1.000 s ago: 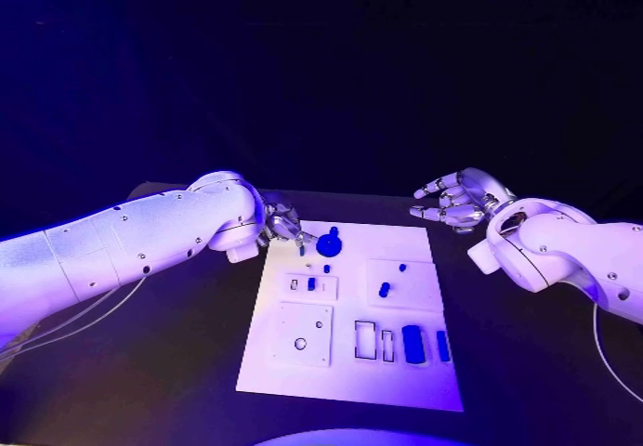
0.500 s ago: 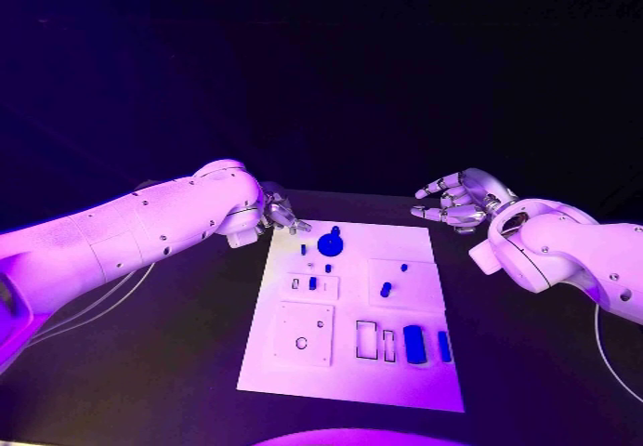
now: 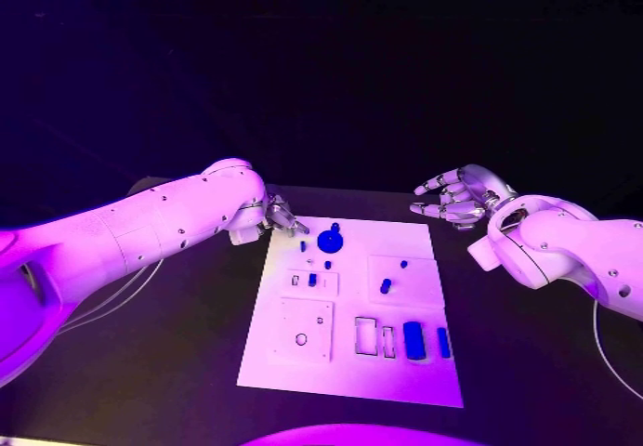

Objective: Assemble the parts on the task board

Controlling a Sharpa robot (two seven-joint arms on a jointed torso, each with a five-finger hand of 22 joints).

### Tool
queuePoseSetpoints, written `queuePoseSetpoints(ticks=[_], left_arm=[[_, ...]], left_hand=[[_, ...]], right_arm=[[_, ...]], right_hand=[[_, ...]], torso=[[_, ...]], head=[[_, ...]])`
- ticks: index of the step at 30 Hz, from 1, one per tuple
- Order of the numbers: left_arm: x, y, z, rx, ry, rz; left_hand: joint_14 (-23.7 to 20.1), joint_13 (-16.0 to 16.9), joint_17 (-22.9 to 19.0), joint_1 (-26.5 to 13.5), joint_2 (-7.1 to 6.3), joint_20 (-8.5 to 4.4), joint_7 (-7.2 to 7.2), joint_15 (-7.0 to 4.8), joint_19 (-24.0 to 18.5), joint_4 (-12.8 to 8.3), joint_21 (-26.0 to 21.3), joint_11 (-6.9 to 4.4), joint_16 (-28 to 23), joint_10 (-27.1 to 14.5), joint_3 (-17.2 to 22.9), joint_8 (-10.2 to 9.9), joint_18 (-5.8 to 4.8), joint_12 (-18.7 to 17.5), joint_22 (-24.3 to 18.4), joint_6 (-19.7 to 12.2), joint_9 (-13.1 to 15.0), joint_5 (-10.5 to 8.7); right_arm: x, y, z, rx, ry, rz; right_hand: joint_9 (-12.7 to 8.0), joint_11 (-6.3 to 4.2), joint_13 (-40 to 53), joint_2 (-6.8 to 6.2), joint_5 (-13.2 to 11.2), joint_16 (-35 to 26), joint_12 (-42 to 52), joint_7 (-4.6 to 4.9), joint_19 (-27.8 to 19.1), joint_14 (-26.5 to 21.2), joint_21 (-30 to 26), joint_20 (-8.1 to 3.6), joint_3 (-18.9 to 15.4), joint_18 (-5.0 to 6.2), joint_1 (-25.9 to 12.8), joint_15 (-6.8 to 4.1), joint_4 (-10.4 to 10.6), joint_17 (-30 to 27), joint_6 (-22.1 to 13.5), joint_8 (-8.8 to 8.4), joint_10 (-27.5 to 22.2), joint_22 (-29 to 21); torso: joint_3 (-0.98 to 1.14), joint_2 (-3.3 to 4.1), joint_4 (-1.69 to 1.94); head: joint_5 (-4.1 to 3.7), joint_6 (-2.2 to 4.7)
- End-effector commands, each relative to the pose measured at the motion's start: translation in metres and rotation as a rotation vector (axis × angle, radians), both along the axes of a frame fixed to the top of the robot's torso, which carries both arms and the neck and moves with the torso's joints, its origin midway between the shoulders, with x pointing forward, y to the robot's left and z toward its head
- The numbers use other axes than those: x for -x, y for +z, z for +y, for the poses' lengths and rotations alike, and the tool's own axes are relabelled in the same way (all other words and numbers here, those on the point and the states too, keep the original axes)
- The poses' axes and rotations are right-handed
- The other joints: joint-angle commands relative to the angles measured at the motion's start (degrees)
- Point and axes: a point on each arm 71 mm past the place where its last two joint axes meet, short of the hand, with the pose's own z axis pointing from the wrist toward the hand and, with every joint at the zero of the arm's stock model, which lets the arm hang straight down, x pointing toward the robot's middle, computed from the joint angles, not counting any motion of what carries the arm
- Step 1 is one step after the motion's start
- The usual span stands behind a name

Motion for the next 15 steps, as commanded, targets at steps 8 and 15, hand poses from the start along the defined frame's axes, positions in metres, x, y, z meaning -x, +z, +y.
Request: queuePoseSetpoints(ticks=[8, 15], left_arm=[[0.0, -0.006, -0.0054, 0.02, -0.029, 0.047], [0.0018, -0.0109, -0.0115, 0.033, -0.043, 0.071]], left_hand=[[5.1, 0.3, 12.5, -0.1, 0.72, 0.41, 0.18, 0.36, 0.1, 0.0, -0.2, 0.02, -0.2, -0.1, -0.3, -0.2, -0.34, 0.1, 0.1, 0.3, -0.1, -0.16], [5.1, 0.5, 12.5, -0.1, 0.91, 0.44, 0.14, 0.36, 0.2, 0.0, -0.1, 0.0, -0.2, 0.0, -0.4, -0.2, -0.36, 0.3, 0.3, 0.5, -0.1, -0.16]], right_arm=[[-0.0001, 0.0002, 0.002, 0.006, 0.007, -0.006], [-0.0004, 0.0001, 0.0028, 0.006, 0.009, -0.006]], right_hand=[[-0.1, 0.04, -0.2, 0.0, 0.2, -0.3, -0.2, -0.15, -0.5, 3.9, -0.2, 0.0, 0.3, 0.56, -0.8, -0.22, 0.1, 6.6, 0.2, 0.22, -0.3, 0.0], [-0.1, 0.04, -0.2, 0.0, 0.2, -0.3, -0.2, -0.15, -0.5, 3.9, -0.2, 0.0, 0.3, 0.56, -0.8, -0.22, 0.1, 6.6, 0.2, 0.22, -0.3, 0.0]], torso=[[0.13, -0.12, 0.06], [0.08, -0.14, 0.02]], head=[[0.04, -0.31], [0.07, -0.29]])
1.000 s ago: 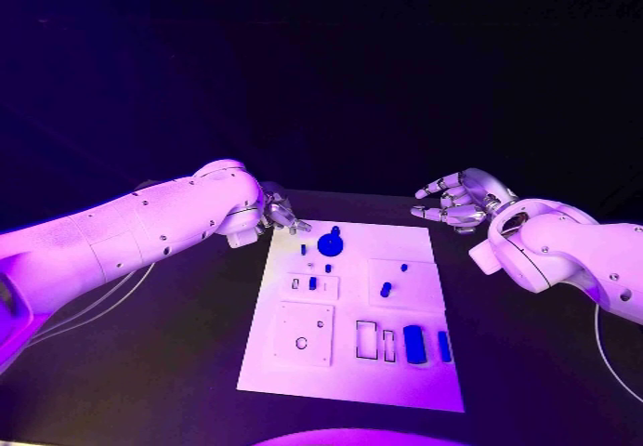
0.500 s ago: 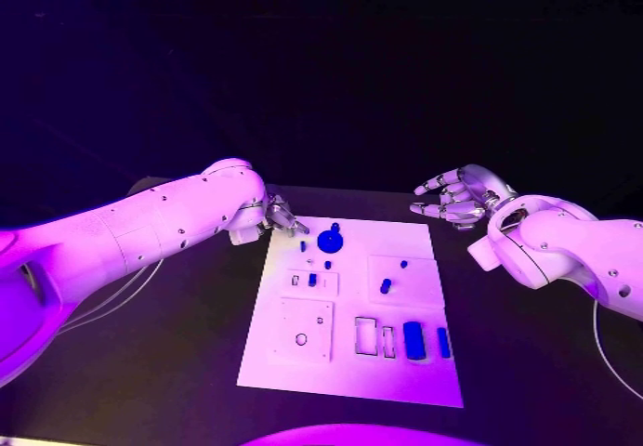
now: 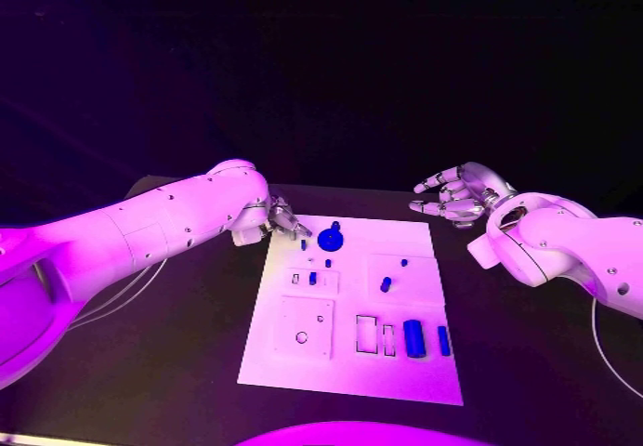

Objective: Assemble the parts on the task board

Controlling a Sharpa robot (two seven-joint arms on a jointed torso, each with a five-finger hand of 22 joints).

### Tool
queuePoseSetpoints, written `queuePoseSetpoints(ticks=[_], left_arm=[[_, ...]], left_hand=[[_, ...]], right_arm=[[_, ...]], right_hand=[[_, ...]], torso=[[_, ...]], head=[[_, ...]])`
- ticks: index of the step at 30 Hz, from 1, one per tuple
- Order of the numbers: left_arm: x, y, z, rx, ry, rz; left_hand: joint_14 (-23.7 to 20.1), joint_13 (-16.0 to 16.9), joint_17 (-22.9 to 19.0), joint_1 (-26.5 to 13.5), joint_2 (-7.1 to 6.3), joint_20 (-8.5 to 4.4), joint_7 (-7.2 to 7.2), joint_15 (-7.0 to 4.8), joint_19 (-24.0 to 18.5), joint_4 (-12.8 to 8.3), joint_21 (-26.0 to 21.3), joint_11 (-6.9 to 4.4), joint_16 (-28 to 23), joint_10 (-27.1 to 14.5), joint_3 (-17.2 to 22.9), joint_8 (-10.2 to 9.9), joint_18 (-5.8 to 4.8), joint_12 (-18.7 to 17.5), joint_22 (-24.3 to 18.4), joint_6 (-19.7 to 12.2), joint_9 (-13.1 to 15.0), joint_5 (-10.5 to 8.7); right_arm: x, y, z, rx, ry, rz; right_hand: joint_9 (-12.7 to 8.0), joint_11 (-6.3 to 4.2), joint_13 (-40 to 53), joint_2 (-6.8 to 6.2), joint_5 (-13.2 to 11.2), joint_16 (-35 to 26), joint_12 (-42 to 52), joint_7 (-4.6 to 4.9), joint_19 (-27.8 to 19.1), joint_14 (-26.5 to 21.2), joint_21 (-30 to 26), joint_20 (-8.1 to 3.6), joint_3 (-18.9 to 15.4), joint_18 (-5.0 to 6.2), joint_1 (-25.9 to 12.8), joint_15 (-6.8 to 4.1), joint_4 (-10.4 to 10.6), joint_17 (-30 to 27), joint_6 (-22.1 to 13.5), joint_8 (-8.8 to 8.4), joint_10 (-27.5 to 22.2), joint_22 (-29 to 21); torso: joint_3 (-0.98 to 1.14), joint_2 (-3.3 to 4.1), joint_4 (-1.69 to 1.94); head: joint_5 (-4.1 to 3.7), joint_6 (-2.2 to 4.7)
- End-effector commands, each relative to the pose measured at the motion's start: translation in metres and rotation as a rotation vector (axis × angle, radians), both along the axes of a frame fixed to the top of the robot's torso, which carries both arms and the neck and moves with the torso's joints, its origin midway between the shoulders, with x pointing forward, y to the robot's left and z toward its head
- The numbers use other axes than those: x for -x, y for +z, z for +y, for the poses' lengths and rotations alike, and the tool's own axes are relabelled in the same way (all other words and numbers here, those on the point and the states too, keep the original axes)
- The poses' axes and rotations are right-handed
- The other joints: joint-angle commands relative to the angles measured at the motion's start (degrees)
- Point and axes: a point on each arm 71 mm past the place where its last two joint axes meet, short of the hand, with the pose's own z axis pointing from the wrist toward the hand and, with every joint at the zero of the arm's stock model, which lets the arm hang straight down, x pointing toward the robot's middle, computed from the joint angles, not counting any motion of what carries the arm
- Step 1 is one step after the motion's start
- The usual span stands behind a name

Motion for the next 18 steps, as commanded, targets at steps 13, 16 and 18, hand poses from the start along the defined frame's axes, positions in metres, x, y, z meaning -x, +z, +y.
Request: queuePoseSetpoints(ticks=[13, 16, 18], left_arm=[[0.0026, -0.007, -0.0109, 0.03, -0.039, 0.049], [0.0029, -0.0079, -0.0117, 0.028, -0.043, 0.054], [0.0031, -0.0083, -0.012, 0.027, -0.044, 0.057]], left_hand=[[5.2, 0.3, 12.7, 0.5, 0.98, 0.48, -0.26, 0.28, 0.3, -0.2, 0.0, -0.13, -0.1, 0.3, -0.4, -0.1, -0.39, 0.6, 0.4, 0.9, -0.2, -0.09], [5.2, 0.3, 12.8, 1.3, 1.34, 0.46, -0.36, 0.21, 0.3, -0.2, 0.0, -0.22, -0.1, 0.3, -0.4, -0.1, -0.39, 0.7, 0.4, 1.2, -0.3, -0.03], [5.2, 0.4, 12.8, 1.8, 1.64, 0.43, -0.43, 0.16, 0.3, -0.2, 0.0, -0.29, -0.1, 0.3, -0.3, -0.1, -0.38, 0.8, 0.4, 1.4, -0.4, 0.06]], right_arm=[[-0.0001, 0.0, 0.0016, 0.006, 0.009, -0.006], [-0.0001, 0.0, 0.0015, 0.006, 0.009, -0.006], [-0.0001, 0.0, 0.0016, 0.006, 0.009, -0.006]], right_hand=[[-0.1, 0.03, 0.0, 0.0, 0.2, -0.3, -0.1, -0.16, -0.4, 3.9, -0.2, -0.01, 0.5, 0.55, -0.8, -0.23, 0.0, 6.6, 0.3, 0.26, -0.3, 0.0], [-0.1, 0.03, 0.0, 0.0, 0.2, -0.3, -0.1, -0.16, -0.4, 3.9, -0.2, -0.01, 0.5, 0.55, -0.8, -0.23, 0.0, 6.6, 0.3, 0.26, -0.3, 0.0], [-0.1, 0.03, 0.0, 0.0, 0.2, -0.3, -0.1, -0.16, -0.4, 3.9, -0.2, -0.01, 0.5, 0.55, -0.8, -0.23, 0.0, 6.6, 0.3, 0.26, -0.3, 0.0]], torso=[[0.0, 0.0, -0.02], [-0.02, -0.03, -0.01], [-0.01, -0.04, -0.01]], head=[[-0.02, -0.02], [-0.02, -0.04], [0.0, -0.05]])
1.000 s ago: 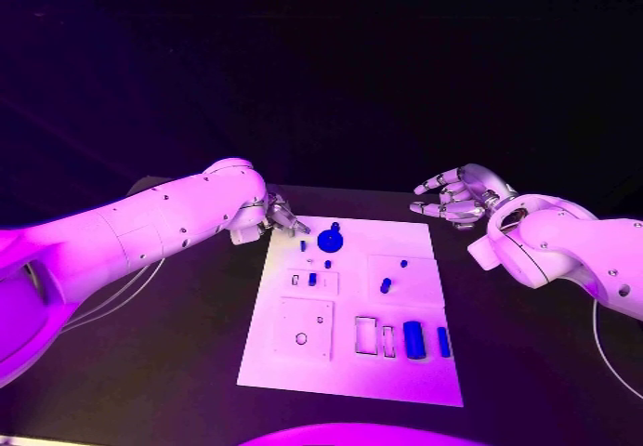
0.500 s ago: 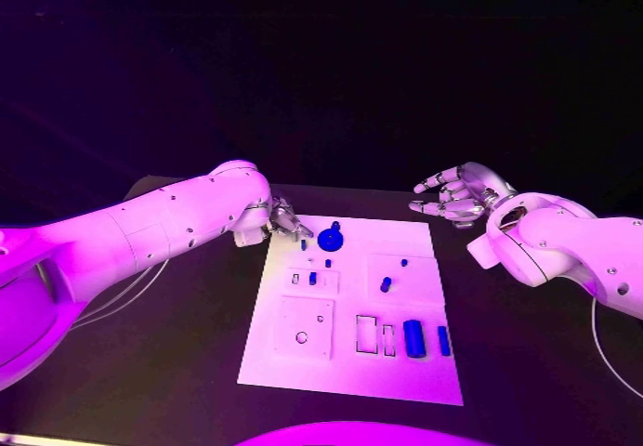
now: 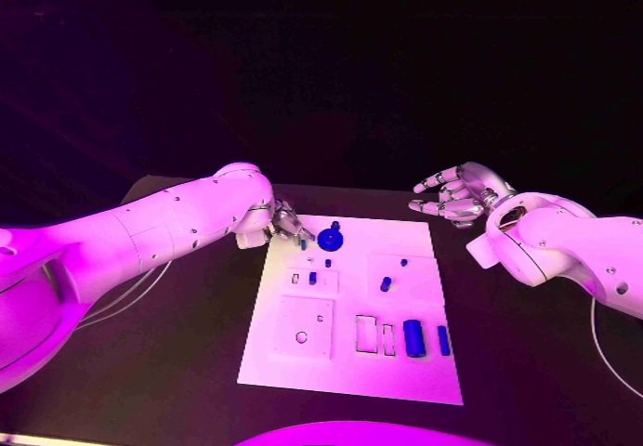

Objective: Assemble the parts on the task board

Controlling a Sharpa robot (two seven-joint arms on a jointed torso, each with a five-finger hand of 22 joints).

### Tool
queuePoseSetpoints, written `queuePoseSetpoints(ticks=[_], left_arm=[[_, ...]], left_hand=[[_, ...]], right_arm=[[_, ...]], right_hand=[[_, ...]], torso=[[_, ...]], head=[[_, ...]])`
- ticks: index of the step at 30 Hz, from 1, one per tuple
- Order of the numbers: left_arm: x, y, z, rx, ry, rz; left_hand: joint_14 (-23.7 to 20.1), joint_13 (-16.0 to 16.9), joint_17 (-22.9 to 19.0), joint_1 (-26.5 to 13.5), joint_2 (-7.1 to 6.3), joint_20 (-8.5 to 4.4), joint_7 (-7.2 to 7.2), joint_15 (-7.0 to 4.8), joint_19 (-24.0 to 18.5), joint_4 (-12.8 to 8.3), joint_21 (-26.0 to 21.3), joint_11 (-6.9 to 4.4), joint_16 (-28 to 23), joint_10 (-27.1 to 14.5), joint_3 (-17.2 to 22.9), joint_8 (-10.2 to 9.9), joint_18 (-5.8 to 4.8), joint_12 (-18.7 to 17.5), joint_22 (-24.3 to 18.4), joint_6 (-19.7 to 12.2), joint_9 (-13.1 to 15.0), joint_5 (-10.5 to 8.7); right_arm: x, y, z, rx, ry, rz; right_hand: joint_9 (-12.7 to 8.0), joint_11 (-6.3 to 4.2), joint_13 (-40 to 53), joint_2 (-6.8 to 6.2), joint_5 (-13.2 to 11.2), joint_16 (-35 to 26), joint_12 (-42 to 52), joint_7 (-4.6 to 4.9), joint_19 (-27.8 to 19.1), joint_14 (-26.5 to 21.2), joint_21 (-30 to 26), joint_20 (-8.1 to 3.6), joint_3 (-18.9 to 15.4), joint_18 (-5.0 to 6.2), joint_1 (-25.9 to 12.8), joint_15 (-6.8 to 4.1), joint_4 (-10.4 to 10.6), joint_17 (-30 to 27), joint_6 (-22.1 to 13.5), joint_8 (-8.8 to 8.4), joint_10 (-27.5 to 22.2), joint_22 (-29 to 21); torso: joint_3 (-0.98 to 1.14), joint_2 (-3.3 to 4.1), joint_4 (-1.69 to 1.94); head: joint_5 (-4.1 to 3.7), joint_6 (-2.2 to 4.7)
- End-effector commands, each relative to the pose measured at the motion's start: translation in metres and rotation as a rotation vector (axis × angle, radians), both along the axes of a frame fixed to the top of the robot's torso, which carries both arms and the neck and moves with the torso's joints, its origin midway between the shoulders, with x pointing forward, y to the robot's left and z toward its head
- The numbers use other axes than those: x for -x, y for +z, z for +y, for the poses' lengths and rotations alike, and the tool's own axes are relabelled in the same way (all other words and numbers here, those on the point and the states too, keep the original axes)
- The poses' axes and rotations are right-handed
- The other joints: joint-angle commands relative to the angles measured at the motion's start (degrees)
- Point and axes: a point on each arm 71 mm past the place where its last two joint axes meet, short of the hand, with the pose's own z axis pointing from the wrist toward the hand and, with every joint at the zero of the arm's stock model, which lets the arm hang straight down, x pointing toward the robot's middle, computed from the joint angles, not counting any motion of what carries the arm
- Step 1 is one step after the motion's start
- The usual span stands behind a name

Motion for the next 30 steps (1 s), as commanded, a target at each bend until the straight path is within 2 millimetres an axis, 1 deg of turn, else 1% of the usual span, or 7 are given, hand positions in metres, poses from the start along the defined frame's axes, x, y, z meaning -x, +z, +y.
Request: queuePoseSetpoints(ticks=[1, 11, 17, 20, 23, 24, 30], left_arm=[[0.0014, -0.0011, -0.004, 0.013, -0.024, 0.021], [0.0012, -0.002, -0.0034, 0.014, -0.019, 0.022], [0.0014, -0.0022, -0.0036, 0.018, -0.02, 0.024], [0.0017, -0.0025, -0.0039, 0.027, -0.023, 0.03], [0.0022, -0.0029, -0.0042, 0.038, -0.031, 0.041], [0.0023, -0.0031, -0.0043, 0.041, -0.033, 0.043], [0.0019, -0.003, -0.0026, 0.053, -0.029, 0.041]], left_hand=[[5.2, 0.2, 12.9, 0.8, 0.53, 0.21, -0.03, 0.14, 0.1, -0.1, 0.1, -0.3, 0.0, 0.4, -0.1, -0.1, -0.39, 0.3, 0.1, 0.7, -0.1, 0.1], [5.3, 0.2, 13.0, 2.8, 1.49, 0.03, -0.37, -0.09, 0.1, -0.2, 0.1, -0.59, 0.0, 0.4, 0.3, 0.2, -0.39, 0.5, 0.2, 1.2, -0.1, 0.28], [5.2, 0.0, 12.9, 7.3, 3.06, -0.3, -0.86, -0.48, 0.0, -1.0, 0.1, -1.04, 0.0, 0.4, 2.7, 0.9, -0.37, 0.4, 0.2, 1.3, 0.3, 0.32], [5.2, -0.1, 12.9, 10.9, 3.42, -0.59, -1.1, -0.72, 0.0, -2.4, 0.1, -1.29, 0.0, 0.5, 6.5, 1.6, -0.39, 0.4, 0.3, 0.8, 1.1, 0.38], [5.2, -0.5, 12.8, 12.0, 3.13, -0.62, -1.08, -0.74, -0.1, -3.1, 0.0, -1.3, -0.1, 0.4, 9.0, 2.0, -0.38, 0.2, 0.2, 0.3, 1.6, 0.44], [5.2, -1.6, 12.7, 13.8, 2.79, -0.61, -0.87, -0.67, -0.2, -5.0, -0.1, -1.2, -0.1, -0.2, 12.6, 2.3, -0.35, -0.7, 0.0, -0.5, 2.0, 0.64], [5.1, -2.4, 12.6, 12.6, 1.56, -0.28, -0.44, -0.33, -0.3, -6.8, -0.1, -0.85, -0.2, -0.1, 18.7, 3.5, -0.34, -1.1, 0.1, -1.0, 3.2, 0.52]], right_arm=[[0.0001, 0.0003, 0.001, 0.005, 0.009, -0.006], [0.0, 0.0002, 0.001, 0.005, 0.01, -0.006], [0.0, 0.0002, 0.0012, 0.006, 0.01, -0.006], [0.0, 0.0002, 0.0013, 0.005, 0.01, -0.006], [0.0, 0.0002, 0.0013, 0.006, 0.01, -0.006], [-0.0001, 0.0002, 0.0013, 0.006, 0.01, -0.006], [-0.0002, 0.0002, 0.0009, 0.006, 0.009, -0.006]], right_hand=[[0.0, 0.03, 0.0, 0.01, 0.2, -0.3, -0.1, -0.16, -0.4, 3.9, -0.2, -0.01, 0.3, 0.55, -0.3, -0.23, -0.1, 6.5, 0.3, 0.27, -0.3, 0.0], [0.0, 0.03, 0.0, 0.01, 0.2, -0.3, -0.1, -0.16, -0.4, 3.9, -0.2, -0.01, 0.3, 0.55, -0.3, -0.23, -0.1, 6.5, 0.3, 0.27, -0.3, 0.0], [0.0, 0.03, 0.0, 0.01, 0.2, -0.3, -0.1, -0.16, -0.4, 3.9, -0.2, -0.01, 0.3, 0.55, -0.3, -0.23, -0.1, 6.5, 0.3, 0.27, -0.3, 0.0], [0.0, 0.03, 0.0, 0.01, 0.2, -0.3, -0.1, -0.16, -0.4, 3.9, -0.2, -0.01, 0.3, 0.55, -0.3, -0.23, -0.1, 6.5, 0.3, 0.27, -0.3, 0.0], [-0.1, 0.01, 0.0, 0.0, 0.2, -0.3, -0.1, -0.17, -0.4, 3.9, -0.2, -0.02, 0.5, 0.54, -0.4, -0.24, -0.2, 6.5, 0.3, 0.32, -0.2, 0.1], [-0.1, 0.01, 0.0, 0.0, 0.2, -0.3, -0.1, -0.17, -0.4, 3.9, -0.2, -0.02, 0.5, 0.54, -0.4, -0.24, -0.2, 6.5, 0.3, 0.32, -0.2, 0.1], [-0.1, 0.01, 0.0, 0.0, 0.2, -0.3, -0.1, -0.17, -0.4, 3.9, -0.2, -0.02, 0.5, 0.54, -0.4, -0.24, -0.2, 6.5, 0.3, 0.32, -0.2, 0.1]], torso=[[0.0, -0.04, 0.01], [-0.01, -0.01, 0.03], [-0.01, -0.02, 0.0], [0.01, -0.01, 0.02], [0.02, -0.02, 0.05], [0.01, -0.02, 0.04], [0.01, -0.02, -0.01]], head=[[0.02, -0.03], [-0.05, -0.12], [-0.02, -0.22], [-0.01, -0.27], [-0.1, -0.29], [-0.13, -0.3], [-0.16, -0.29]])
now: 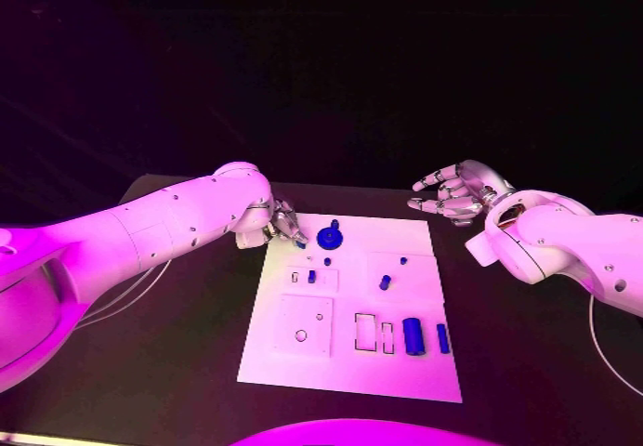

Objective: Assemble the parts on the task board

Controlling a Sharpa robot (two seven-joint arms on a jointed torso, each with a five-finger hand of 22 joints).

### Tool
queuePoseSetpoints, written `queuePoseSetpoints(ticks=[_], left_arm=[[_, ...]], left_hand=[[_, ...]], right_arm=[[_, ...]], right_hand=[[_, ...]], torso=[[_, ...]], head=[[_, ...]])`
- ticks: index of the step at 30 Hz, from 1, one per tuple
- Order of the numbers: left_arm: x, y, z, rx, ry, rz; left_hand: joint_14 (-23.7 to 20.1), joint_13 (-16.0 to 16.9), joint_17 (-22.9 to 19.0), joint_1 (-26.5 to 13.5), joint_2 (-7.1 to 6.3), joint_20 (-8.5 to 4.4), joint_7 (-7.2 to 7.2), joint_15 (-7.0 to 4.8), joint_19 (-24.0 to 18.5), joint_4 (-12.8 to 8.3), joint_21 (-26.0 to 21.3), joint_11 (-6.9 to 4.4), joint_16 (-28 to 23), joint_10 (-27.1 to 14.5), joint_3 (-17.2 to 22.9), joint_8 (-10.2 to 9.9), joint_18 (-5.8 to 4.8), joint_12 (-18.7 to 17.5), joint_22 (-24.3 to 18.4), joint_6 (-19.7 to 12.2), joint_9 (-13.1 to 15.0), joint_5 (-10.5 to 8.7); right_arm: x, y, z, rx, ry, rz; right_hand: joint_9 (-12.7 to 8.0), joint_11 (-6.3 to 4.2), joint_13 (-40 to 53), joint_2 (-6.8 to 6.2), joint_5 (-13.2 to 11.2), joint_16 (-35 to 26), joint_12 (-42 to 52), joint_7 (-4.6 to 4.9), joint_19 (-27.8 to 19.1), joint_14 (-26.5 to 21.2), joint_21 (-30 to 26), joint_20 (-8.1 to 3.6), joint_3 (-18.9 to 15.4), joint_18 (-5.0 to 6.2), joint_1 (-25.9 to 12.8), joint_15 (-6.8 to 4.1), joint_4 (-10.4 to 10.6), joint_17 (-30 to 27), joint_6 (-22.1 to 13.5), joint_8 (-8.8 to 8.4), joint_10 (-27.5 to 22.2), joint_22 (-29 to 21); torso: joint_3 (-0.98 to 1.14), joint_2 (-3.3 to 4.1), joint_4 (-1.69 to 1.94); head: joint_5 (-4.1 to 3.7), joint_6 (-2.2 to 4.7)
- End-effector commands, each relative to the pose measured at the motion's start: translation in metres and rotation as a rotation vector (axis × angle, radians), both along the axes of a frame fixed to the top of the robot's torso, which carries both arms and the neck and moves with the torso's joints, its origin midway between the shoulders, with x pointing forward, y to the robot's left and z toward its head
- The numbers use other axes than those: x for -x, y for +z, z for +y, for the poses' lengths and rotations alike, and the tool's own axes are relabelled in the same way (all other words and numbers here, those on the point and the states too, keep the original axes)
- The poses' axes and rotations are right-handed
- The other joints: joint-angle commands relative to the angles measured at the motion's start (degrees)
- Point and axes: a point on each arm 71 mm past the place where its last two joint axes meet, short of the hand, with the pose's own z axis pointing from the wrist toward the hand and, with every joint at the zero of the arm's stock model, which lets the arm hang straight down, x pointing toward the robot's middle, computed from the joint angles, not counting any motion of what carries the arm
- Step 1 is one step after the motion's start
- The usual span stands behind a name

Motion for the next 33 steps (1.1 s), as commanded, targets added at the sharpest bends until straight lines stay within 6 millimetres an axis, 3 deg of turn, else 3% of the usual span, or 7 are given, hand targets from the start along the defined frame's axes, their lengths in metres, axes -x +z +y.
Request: queuePoseSetpoints(ticks=[1, 13, 27, 33], left_arm=[[0.001, 0.0, -0.002, 0.034, -0.017, 0.016], [0.013, 0.003, 0.011, 0.107, 0.004, 0.051], [0.044, 0.014, 0.015, 0.161, -0.039, -0.014], [0.056, 0.012, 0.016, 0.144, -0.059, -0.048]], left_hand=[[5.1, -0.2, 12.6, -0.3, -0.34, 0.27, 0.09, 0.12, -0.2, -6.2, 0.0, 0.22, -0.2, 0.0, 7.2, 0.6, -0.35, -0.2, 0.1, -0.4, 2.8, 0.12], [5.3, 0.1, 13.0, -2.1, -1.26, 0.26, -0.02, 0.02, 0.2, -7.8, 0.2, 0.16, 0.0, 0.8, 10.6, 1.5, -0.43, 0.2, 0.6, -0.2, 3.7, 0.27], [5.4, 1.0, 13.4, -3.9, -2.43, -0.02, -0.35, -0.28, 1.1, -9.6, 0.9, -0.19, 0.2, 2.0, 13.9, 2.2, -0.68, 0.9, 1.9, 0.5, 4.3, 0.65], [5.4, 1.3, 13.3, -4.4, -2.79, -0.1, -0.45, -0.38, 1.3, -10.1, 1.1, -0.29, 0.2, 2.4, 14.8, 2.4, -0.76, 1.2, 2.3, 0.8, 4.4, 0.71]], right_arm=[[0.0, 0.0, 0.001, 0.006, 0.009, -0.006], [0.0, 0.0, -0.001, 0.006, 0.007, -0.005], [-0.002, 0.0, -0.008, 0.006, -0.014, -0.018], [-0.002, -0.001, -0.011, 0.006, -0.019, -0.019]], right_hand=[[-0.1, 0.01, 0.0, -0.01, 0.2, -0.3, -0.1, -0.17, -0.4, 3.9, -0.2, -0.02, 0.3, 0.54, -0.4, -0.24, 0.1, 6.5, 0.3, 0.32, -0.2, 0.1], [-0.1, 0.01, 0.0, -0.01, 0.2, -0.3, -0.1, -0.17, -0.4, 3.9, -0.2, -0.02, 0.3, 0.54, -0.4, -0.24, 0.1, 6.5, 0.3, 0.32, -0.2, 0.1], [-0.1, 0.0, -0.5, -0.07, 0.2, -0.5, -0.5, -0.18, -0.7, 3.8, -0.8, -0.03, 0.5, 0.68, -0.4, -0.25, 0.1, 6.1, 0.3, 0.36, -0.6, -0.3], [-0.1, 0.0, -0.7, -0.06, 0.3, -0.7, -0.7, -0.19, -0.9, 3.7, -1.2, -0.03, 0.5, 0.76, -0.4, -0.26, 0.1, 5.7, 0.3, 0.39, -0.8, -0.6]], torso=[[0.01, -0.02, -0.06], [0.09, -0.04, 0.03], [-0.09, -0.19, 0.27], [-0.05, -0.22, 0.39]], head=[[0.02, -0.01], [0.14, -0.13], [0.4, -0.38], [0.59, -0.5]])
